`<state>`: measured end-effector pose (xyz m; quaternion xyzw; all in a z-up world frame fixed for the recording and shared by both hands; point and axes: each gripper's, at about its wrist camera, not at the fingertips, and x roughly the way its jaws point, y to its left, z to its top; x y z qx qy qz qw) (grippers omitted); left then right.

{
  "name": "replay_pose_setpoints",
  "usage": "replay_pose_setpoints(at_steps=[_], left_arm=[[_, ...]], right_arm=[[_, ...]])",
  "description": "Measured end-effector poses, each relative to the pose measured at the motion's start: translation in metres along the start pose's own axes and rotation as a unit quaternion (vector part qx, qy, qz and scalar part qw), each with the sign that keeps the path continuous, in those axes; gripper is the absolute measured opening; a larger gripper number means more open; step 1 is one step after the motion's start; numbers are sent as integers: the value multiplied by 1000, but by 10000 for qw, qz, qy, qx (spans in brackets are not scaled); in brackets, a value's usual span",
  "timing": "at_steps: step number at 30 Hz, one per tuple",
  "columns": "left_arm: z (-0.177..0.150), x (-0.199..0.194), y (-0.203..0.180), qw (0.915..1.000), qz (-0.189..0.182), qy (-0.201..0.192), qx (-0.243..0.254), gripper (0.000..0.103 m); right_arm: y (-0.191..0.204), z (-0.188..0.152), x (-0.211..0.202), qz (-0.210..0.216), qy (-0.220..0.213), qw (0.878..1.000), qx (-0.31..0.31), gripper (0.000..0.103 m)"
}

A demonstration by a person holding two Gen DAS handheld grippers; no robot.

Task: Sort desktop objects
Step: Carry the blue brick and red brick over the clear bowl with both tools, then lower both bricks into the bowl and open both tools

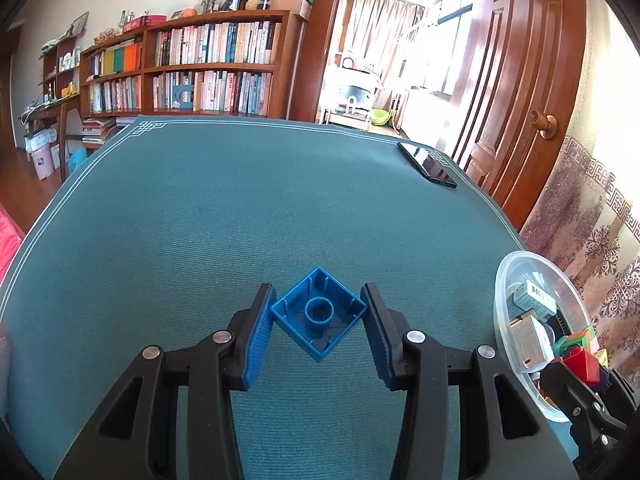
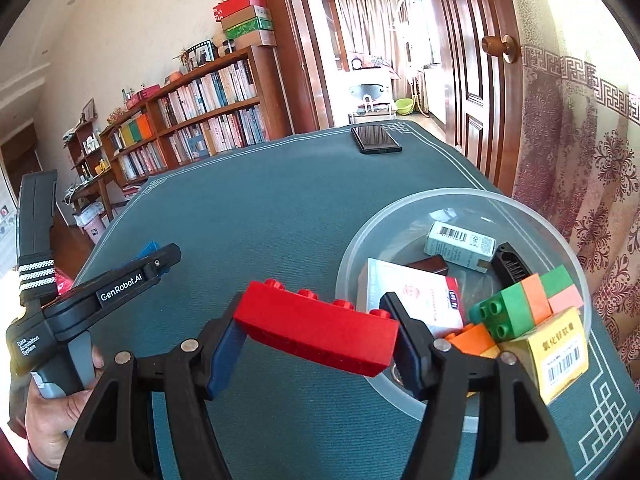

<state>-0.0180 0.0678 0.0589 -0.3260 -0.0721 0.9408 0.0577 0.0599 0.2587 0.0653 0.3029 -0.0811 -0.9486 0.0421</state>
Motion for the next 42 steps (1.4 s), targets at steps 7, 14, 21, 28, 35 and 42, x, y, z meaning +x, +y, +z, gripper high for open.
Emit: replay_pose_setpoints(at_steps=[7, 14, 21, 28, 35, 42], left_arm=[[1, -5, -38, 9986, -374, -15, 362, 47], [-2, 1, -74, 9951, -724, 154, 649, 47], [0, 3, -110, 9878, -1227, 277, 916, 47], [3, 9, -142, 9803, -1536, 345, 1195, 47], [4, 21, -170, 9737, -1776, 426, 1365, 47], [12, 33, -179, 9736, -1873, 492, 1212, 50]], right_arm=[[-31, 6, -14, -389, -311, 9985, 232, 70], [-63, 9, -19, -676, -416, 9949, 617, 70], [-94, 11, -22, -892, -476, 9897, 1016, 70], [-114, 13, -24, -1066, -540, 9848, 1263, 70], [-131, 17, -24, -1088, -581, 9814, 1473, 70], [-138, 21, -23, -1140, -659, 9798, 1507, 70]])
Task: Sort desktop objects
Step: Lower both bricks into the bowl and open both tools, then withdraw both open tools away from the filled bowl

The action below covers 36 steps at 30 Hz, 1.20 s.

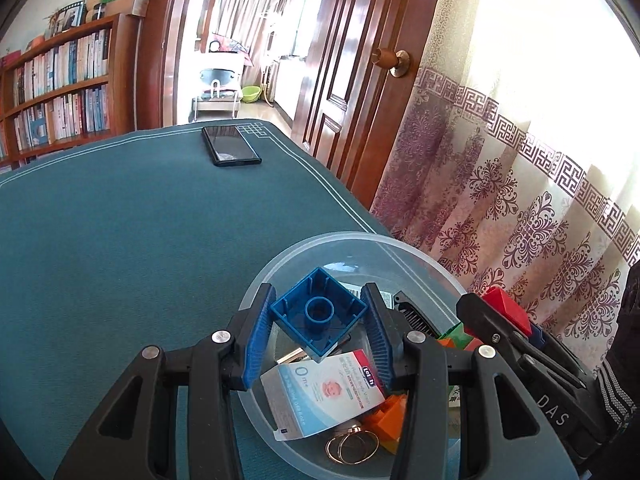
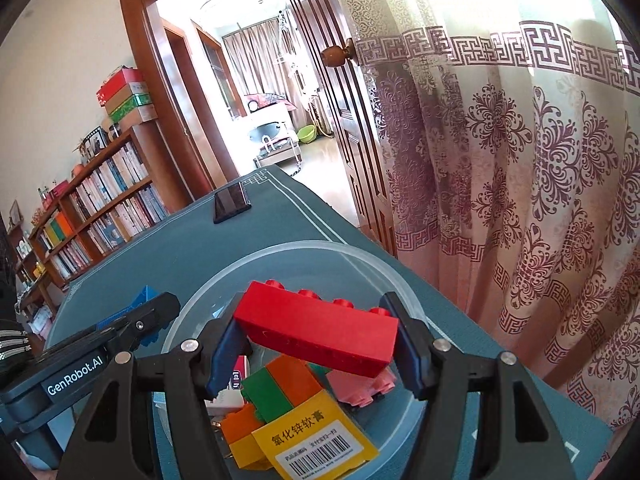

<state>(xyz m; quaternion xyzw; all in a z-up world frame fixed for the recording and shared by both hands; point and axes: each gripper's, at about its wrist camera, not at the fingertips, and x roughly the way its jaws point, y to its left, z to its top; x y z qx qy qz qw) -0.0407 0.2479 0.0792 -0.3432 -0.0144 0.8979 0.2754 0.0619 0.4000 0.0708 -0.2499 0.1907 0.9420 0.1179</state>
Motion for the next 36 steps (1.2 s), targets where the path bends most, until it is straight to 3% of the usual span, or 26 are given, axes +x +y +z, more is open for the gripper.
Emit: replay_pose_setpoints(at_steps=[3, 9, 14, 18, 20, 25, 33, 36], left_arm=[[3, -1, 1, 9999, -22, -102, -41, 67], [6, -7, 7, 9998, -42, -187, -115, 68], [7, -23, 19, 9987, 275, -400, -168, 68], [3, -38, 22, 9962, 639, -593, -55, 80], [0, -44, 23, 9950, 746, -666, 19, 80], [-4, -55, 22, 9922, 942, -782, 219, 84], [-10, -75, 26, 9916, 773, -1035, 116, 87], [-11, -81, 29, 9907, 804, -1098, -14, 89]], right_arm=[[-2, 3, 0, -36, -34, 10000, 13, 70], [0, 6, -1, -51, -59, 10000, -2, 70], [13, 7, -2, 38, -95, 9998, -185, 70], [27, 8, 2, 110, -141, 9989, -426, 70], [33, 7, 5, 81, -154, 9984, -544, 81], [33, 1, 6, 13, -49, 9984, -566, 83], [9, -9, -16, -399, -84, 9979, -501, 88], [2, -13, -25, -533, -77, 9970, -554, 95]])
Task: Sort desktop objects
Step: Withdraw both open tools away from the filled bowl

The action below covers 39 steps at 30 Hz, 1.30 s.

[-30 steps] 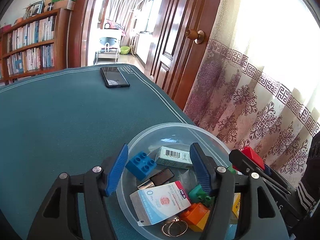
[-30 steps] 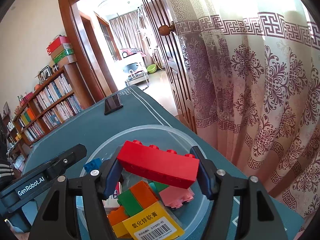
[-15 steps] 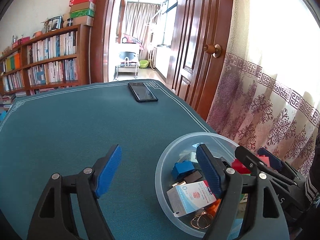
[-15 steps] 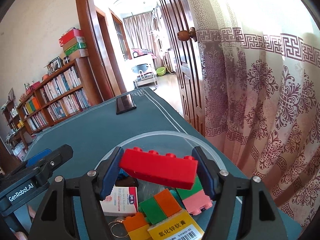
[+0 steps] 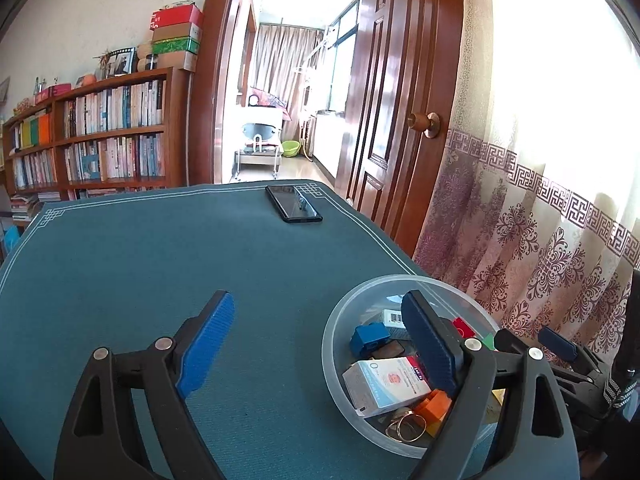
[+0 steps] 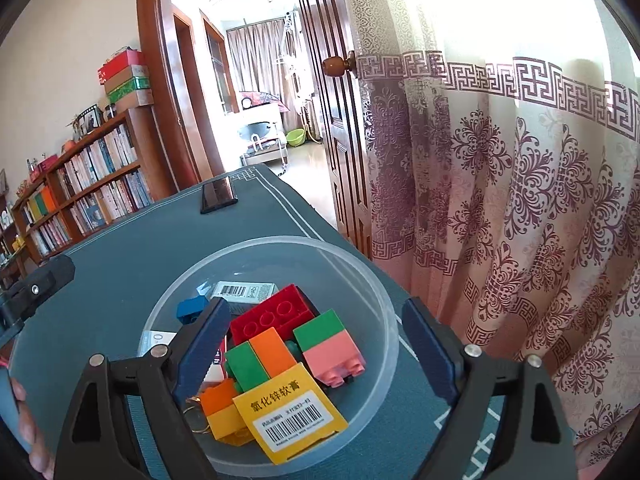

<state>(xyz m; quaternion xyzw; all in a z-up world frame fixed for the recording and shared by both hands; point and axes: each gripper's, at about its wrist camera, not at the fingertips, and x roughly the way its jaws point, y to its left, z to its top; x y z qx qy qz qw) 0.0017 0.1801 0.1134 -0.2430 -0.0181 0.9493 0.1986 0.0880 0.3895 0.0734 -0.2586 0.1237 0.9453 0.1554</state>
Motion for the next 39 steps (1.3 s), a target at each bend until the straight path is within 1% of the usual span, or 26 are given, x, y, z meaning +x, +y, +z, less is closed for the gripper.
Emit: replay_pose_setpoints(at_steps=[1, 2, 5, 9, 13, 15, 16, 18, 20, 22, 24, 25, 29, 34, 36, 39], left_arm=[[0, -1, 0, 10000, 67, 5, -2, 89], [1, -2, 0, 9999, 147, 14, 16, 89], [2, -4, -3, 9991, 398, 58, 109, 89], [1, -13, -5, 9993, 367, -4, 112, 89], [5, -24, -4, 9992, 331, -207, -20, 90], [6, -27, -7, 9987, 420, -275, 4, 97], [6, -29, -8, 9984, 466, -316, 33, 98], [6, -31, -14, 9970, 652, -378, 157, 98], [4, -31, -23, 9941, 901, -446, 411, 98], [2, -32, -33, 9912, 1019, -515, 664, 98], [0, -31, -41, 9910, 993, -496, 750, 99], [-1, -30, -44, 9913, 965, -456, 765, 101], [-5, -26, -55, 9934, 683, -355, 851, 103], [-8, -12, -59, 9968, 303, 4, 742, 103], [-12, -7, -59, 9968, 292, 98, 732, 103], [-16, 1, -56, 9966, 321, 286, 700, 103]], right_arm=[[-2, -1, -3, -32, -18, 10000, -25, 101], [-2, -2, -6, -50, -45, 10000, -52, 103], [1, 0, -11, -14, -71, 10000, -60, 103], [15, 2, -20, 61, -131, 9994, -323, 103], [24, 4, -32, 54, -291, 9981, -533, 103], [26, 5, -37, 11, -399, 9975, -586, 103], [26, 5, -39, 2, -438, 9973, -594, 103], [27, 6, -41, 33, -479, 9971, -584, 103], [26, 6, -41, 61, -485, 9972, -561, 103], [25, 6, -38, 103, -423, 9976, -543, 103], [22, 5, -34, 117, -341, 9982, -477, 103], [20, 4, -32, 101, -322, 9985, -435, 103], [12, 4, -27, 30, -269, 9992, -296, 103], [9, 2, -20, -31, -195, 9994, -274, 103], [8, 0, -17, -157, -166, 9992, -327, 103], [5, -1, -13, -485, -199, 9977, -422, 103]])
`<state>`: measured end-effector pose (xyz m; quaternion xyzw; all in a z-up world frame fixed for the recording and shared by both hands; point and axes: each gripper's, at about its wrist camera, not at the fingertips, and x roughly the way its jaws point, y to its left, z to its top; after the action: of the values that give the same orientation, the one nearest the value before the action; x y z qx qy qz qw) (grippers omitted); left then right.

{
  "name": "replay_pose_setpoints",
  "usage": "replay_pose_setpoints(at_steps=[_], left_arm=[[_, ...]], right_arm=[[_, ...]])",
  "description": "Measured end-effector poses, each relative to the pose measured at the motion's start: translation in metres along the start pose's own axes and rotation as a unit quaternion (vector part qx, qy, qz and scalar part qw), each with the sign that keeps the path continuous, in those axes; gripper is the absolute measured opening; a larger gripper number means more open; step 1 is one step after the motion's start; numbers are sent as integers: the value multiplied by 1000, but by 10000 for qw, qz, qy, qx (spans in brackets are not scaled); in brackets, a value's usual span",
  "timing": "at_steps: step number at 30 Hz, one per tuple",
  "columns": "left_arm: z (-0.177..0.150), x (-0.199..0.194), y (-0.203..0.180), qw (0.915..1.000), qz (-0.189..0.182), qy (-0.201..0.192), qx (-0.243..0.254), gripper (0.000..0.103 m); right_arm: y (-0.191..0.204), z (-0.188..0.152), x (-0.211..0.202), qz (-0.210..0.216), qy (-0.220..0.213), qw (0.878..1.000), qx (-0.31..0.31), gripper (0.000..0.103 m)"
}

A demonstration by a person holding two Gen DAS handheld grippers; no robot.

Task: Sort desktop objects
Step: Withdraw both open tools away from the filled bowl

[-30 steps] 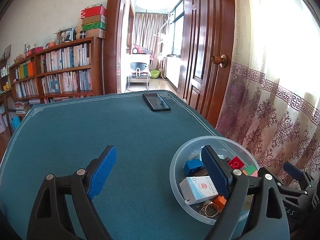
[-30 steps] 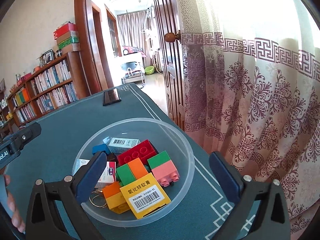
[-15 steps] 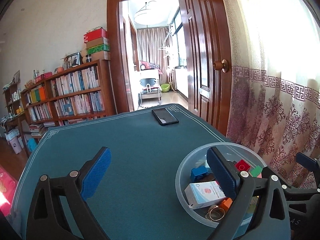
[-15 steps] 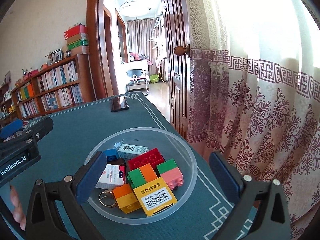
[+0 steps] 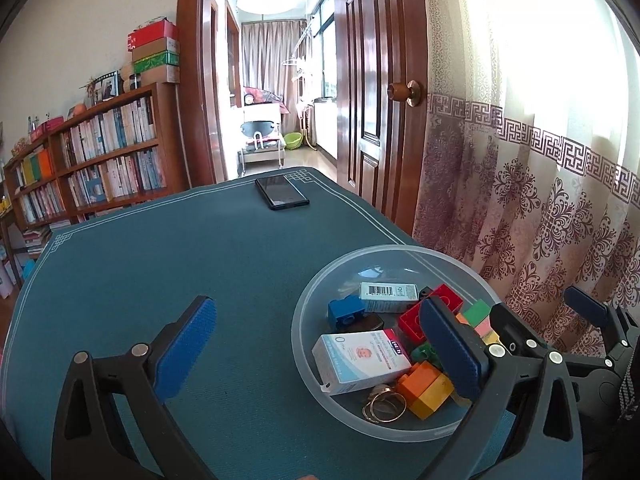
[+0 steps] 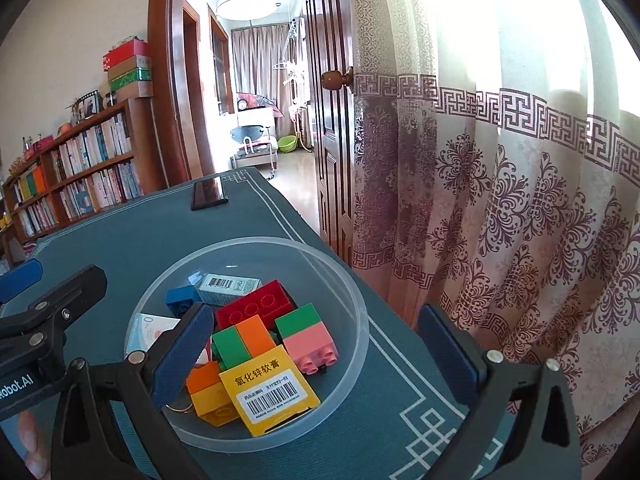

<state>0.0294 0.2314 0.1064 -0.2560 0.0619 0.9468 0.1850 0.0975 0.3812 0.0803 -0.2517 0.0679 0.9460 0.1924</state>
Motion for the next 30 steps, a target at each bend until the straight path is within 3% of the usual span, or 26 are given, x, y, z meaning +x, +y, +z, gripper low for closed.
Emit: replay_pose_setpoints(at_steps=[5, 17, 30], left_arm=[[-4, 11, 6, 9997, 25, 176, -162, 103], [-9, 21, 9, 9986, -335, 297, -279, 103], [-14, 25, 22, 9987, -94, 389, -309, 103]], right_arm=[[-13, -1, 11, -264, 129, 9995, 132, 103], [-19, -10, 26, -309, 392, 9984, 258, 103], [-9, -8, 16, -160, 245, 9995, 138, 103]])
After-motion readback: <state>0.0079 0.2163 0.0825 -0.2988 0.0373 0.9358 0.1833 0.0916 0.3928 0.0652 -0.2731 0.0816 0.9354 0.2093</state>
